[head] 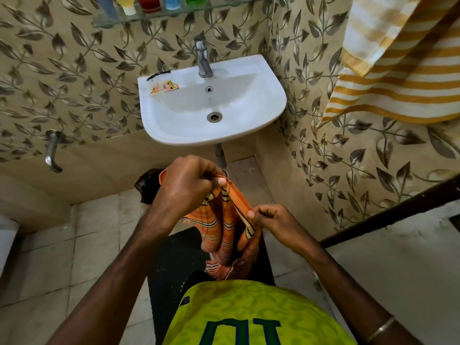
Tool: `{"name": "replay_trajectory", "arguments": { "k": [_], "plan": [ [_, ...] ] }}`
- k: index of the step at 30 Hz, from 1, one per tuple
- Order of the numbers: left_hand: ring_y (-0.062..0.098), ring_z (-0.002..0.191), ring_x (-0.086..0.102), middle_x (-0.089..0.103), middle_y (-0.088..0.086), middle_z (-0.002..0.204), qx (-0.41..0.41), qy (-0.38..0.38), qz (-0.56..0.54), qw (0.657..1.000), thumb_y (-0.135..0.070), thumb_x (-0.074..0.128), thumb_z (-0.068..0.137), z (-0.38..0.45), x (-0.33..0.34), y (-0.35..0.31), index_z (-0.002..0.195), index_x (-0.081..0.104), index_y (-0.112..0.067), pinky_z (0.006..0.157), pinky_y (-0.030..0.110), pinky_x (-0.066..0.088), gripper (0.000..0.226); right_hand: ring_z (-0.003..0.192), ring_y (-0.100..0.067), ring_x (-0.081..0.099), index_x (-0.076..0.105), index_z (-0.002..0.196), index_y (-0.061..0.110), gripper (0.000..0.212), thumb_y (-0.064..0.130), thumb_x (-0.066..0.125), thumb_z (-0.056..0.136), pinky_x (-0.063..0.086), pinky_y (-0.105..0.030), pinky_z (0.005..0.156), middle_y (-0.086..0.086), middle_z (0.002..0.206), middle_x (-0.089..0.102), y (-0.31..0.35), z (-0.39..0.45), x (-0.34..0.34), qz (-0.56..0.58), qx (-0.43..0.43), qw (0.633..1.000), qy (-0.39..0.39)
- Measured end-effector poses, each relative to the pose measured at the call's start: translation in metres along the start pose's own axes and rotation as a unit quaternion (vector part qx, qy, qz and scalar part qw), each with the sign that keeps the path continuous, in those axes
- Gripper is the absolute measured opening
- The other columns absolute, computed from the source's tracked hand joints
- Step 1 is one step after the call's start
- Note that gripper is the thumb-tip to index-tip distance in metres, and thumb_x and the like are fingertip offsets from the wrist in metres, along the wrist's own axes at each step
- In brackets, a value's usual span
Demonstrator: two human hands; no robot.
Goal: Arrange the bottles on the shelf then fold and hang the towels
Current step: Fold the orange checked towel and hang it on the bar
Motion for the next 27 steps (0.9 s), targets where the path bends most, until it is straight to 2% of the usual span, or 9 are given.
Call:
{"name": "replay_trajectory", "arguments": {
  "k": [3,5,8,12,15,18,20,24,27],
  "plan": [
    [0.0,0.072,0.066,0.071,-0.008,0.081,-0.024,-0.03,0.025,0.999,-0.02,0.071,0.09,0.006,-0.001,0.01,0.1,0.077,-0.018,0.063,0.023,0.053,0.012,0.087,-0.02,0.067,0.075,0.083,0.019,0.034,0.051,0.066,0.089,0.052,-0.05,0.085,-0.01,0.086,0.07,0.006,0.002,0.003,-0.006,-0.011,1.0,-0.021],
    [0.003,0.073,0.066,0.07,-0.009,0.08,-0.041,-0.039,0.057,0.997,-0.022,0.071,0.09,0.01,-0.001,0.016,0.1,0.077,-0.019,0.066,0.029,0.057,0.012,0.087,-0.014,0.064,0.074,0.079,0.025,0.024,0.044,0.067,0.092,0.051,-0.042,0.085,0.002,0.084,0.066,0.016,0.003,0.006,-0.013,-0.028,0.999,-0.032],
    [0.012,0.079,0.068,0.074,-0.004,0.085,-0.047,-0.035,0.111,0.992,-0.024,0.072,0.089,0.011,-0.004,0.019,0.105,0.076,-0.02,0.072,0.033,0.057,0.017,0.083,-0.013,0.063,0.069,0.079,0.019,0.024,0.034,0.06,0.094,0.052,-0.033,0.08,0.0,0.083,0.065,0.029,0.003,0.009,0.035,-0.026,0.998,-0.038],
    [0.014,0.092,0.071,0.075,0.002,0.106,-0.001,0.015,0.143,0.99,-0.023,0.074,0.088,0.009,-0.001,0.014,0.141,0.053,-0.027,0.082,0.038,0.058,0.058,0.071,-0.026,0.059,0.067,0.078,0.017,0.026,0.029,0.059,0.1,0.048,-0.035,0.067,-0.008,0.076,0.064,0.04,0.005,0.008,0.094,-0.004,0.995,-0.033],
    [-0.01,0.073,0.062,0.069,-0.005,0.085,0.059,0.141,0.075,0.985,-0.017,0.069,0.091,0.003,0.006,0.003,0.149,0.04,-0.034,0.061,0.009,0.047,0.067,0.076,-0.024,0.061,0.07,0.079,0.018,0.023,0.03,0.062,0.096,0.046,-0.036,0.071,-0.007,0.079,0.065,0.051,0.007,0.006,0.04,-0.029,0.999,0.0],
    [-0.001,0.095,0.067,0.073,-0.005,0.11,0.094,0.198,0.04,0.975,-0.021,0.068,0.092,0.003,0.012,-0.003,0.136,0.059,-0.032,0.077,0.019,0.056,0.046,0.077,-0.013,0.061,0.073,0.078,0.024,0.022,0.029,0.063,0.097,0.045,-0.034,0.072,0.001,0.077,0.066,0.061,0.007,0.002,-0.036,-0.042,0.998,0.038],
    [0.007,0.088,0.069,0.074,-0.007,0.096,0.093,0.182,0.057,0.977,-0.022,0.07,0.091,0.004,0.011,-0.004,0.107,0.075,-0.024,0.076,0.034,0.058,0.017,0.073,-0.014,0.058,0.072,0.078,0.021,0.024,0.035,0.064,0.095,0.043,-0.035,0.069,-0.001,0.074,0.064,0.064,0.007,-0.002,-0.068,-0.048,0.996,0.041],
    [0.005,0.074,0.065,0.067,-0.01,0.076,0.071,0.157,0.057,0.983,-0.021,0.07,0.091,0.002,0.011,-0.01,0.088,0.074,-0.022,0.063,0.022,0.046,0.005,0.066,0.002,0.056,0.072,0.084,0.012,0.02,0.028,0.067,0.095,0.042,-0.022,0.065,0.013,0.069,0.064,0.063,0.004,-0.004,-0.082,-0.052,0.994,0.046],
    [0.006,0.076,0.066,0.07,-0.007,0.081,0.054,0.14,0.054,0.987,-0.018,0.067,0.094,0.0,0.012,-0.014,0.09,0.074,-0.021,0.064,0.023,0.048,0.008,0.079,-0.003,0.066,0.076,0.092,0.018,0.005,0.019,0.071,0.092,0.052,-0.029,0.073,0.009,0.083,0.072,0.057,0.004,-0.003,-0.071,-0.054,0.996,0.019]
  ]
}}
Point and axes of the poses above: each hand's wrist, its own z-axis towards the middle knuckle, its own x-axis out of the palm, y = z × x, the point moved 1 cm from there along z, towards the middle knuckle
